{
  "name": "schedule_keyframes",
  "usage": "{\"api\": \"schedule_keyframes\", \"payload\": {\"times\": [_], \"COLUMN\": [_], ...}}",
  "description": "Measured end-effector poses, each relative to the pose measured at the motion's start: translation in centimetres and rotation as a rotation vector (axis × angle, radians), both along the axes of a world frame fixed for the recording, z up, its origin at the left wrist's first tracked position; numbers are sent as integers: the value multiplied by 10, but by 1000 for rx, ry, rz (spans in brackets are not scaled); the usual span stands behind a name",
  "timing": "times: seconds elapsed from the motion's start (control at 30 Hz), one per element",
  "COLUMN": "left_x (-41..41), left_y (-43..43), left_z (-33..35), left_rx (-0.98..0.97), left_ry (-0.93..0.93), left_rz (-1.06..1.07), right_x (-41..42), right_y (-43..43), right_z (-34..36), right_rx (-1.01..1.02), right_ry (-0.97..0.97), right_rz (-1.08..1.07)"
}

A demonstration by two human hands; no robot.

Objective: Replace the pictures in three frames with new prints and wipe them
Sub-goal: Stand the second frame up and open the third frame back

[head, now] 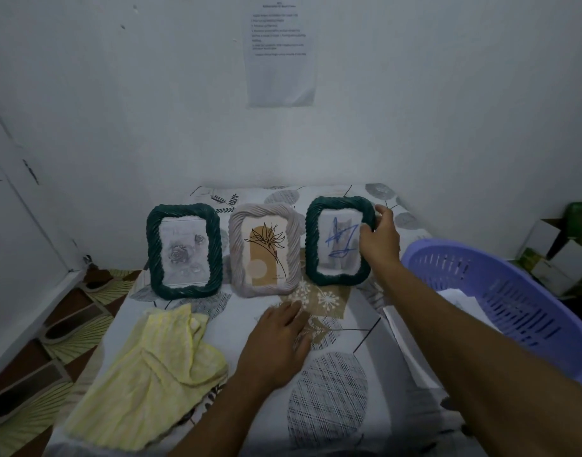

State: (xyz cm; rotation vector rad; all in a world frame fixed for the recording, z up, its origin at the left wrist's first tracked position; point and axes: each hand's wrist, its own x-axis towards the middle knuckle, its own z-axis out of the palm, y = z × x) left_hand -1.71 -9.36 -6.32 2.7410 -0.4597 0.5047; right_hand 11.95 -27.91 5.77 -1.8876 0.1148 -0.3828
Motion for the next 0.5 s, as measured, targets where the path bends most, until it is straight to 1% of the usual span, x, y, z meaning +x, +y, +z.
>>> {"api": "schedule_keyframes", "payload": {"times": [0.1, 0.27, 0.37, 0.5], "left_x": [1, 0, 0, 0], "left_y": [1, 0, 1, 0], "left_z": [-1, 1, 0, -1], "left_rx": [-7, 58, 133, 181], "left_ry": [53, 109, 162, 193], "left_rz": [37, 39, 53, 61], "right_x": [7, 6, 0, -9], "right_y": [-5, -15, -18, -22], "right_z": [-2, -4, 1, 14], "right_rx": [14, 47, 69, 87], "right_ry": [127, 197, 158, 76], "right_rz": [23, 36, 63, 71]}}
